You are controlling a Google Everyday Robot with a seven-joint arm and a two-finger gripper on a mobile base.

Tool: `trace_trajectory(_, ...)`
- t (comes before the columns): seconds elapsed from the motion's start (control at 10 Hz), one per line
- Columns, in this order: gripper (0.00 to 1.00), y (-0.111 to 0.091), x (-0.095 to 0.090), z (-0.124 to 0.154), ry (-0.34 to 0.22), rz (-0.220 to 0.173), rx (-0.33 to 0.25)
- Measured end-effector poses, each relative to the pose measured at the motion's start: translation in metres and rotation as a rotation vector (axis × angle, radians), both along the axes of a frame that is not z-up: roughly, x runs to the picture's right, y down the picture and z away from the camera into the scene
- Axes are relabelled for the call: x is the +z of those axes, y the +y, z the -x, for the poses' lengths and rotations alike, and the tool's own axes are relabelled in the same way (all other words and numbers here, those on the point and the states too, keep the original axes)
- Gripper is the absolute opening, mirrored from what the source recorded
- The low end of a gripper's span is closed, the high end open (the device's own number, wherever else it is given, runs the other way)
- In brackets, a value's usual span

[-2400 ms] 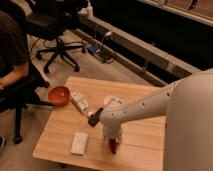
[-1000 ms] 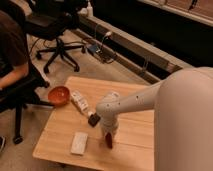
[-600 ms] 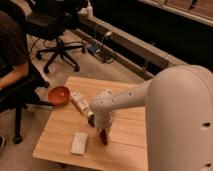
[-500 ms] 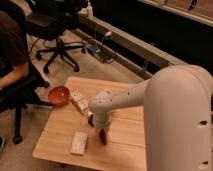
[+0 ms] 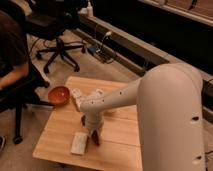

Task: Drag the pepper across the table

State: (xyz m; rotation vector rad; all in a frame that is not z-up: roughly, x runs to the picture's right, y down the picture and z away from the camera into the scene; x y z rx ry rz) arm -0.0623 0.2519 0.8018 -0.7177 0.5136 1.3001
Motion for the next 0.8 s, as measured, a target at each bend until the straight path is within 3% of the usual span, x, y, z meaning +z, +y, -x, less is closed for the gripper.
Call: trace_trajectory(0.8, 0.09, 0.011, -0.013, 0.020, -0.045, 0.006, 0.003)
